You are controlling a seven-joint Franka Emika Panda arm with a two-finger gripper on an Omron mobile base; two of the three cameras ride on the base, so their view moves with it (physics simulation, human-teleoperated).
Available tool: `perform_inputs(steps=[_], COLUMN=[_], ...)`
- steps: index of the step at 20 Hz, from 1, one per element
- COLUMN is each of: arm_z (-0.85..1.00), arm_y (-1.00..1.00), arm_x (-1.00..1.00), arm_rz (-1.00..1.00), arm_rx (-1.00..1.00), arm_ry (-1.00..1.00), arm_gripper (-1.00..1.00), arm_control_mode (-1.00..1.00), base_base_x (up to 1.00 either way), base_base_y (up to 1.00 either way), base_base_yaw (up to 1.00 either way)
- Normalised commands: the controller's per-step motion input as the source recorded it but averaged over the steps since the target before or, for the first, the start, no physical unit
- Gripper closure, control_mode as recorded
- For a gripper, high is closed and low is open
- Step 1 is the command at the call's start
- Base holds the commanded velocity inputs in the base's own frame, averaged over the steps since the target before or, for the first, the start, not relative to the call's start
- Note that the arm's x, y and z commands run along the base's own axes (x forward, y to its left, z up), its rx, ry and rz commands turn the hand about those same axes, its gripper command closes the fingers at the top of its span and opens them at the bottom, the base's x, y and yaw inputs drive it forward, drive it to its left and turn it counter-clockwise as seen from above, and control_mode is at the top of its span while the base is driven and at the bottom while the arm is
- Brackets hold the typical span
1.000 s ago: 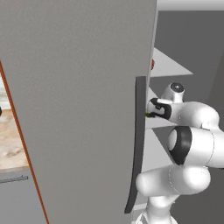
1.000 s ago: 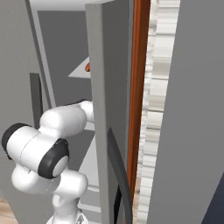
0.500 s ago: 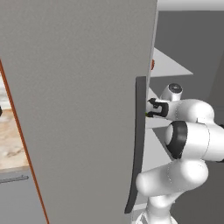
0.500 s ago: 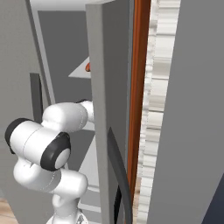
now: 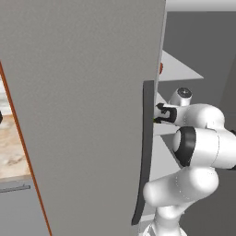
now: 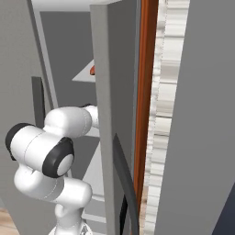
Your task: Take the kiwi, sweet potato, and chicken drumstick from the freezer and place them in the bowl on the counter.
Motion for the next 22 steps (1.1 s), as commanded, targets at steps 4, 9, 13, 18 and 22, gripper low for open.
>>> perform_inputs(steps=[4,9,13,18,22], arm_z=[-0.11,-0.13,-0.08,-0.09,-0.19], arm_y=[-0.14,-0.19,-0.19,-0.15,-0.08], arm_x=[-0.01,-0.14,-0.17,-0.10,0.00], arm_rz=[0.00,0.00,0.00,0.00,0.00], arm_rx=[0.00,0.00,0.00,0.00,0.00], arm_ry=[0.01,0.00,0.01,0.00,0.00], arm_gripper=[-1.00,-1.00,-1.00,-1.00,-1.00], arm_control_mode=[-1.00,-1.00,-1.00,-1.00,-1.00], base_base_x=[0.00,0.00,0.00,0.00,0.00], base_base_y=[0.00,0.00,0.00,0.00,0.00], base_base_yaw=[0.00,0.00,0.00,0.00,0.00])
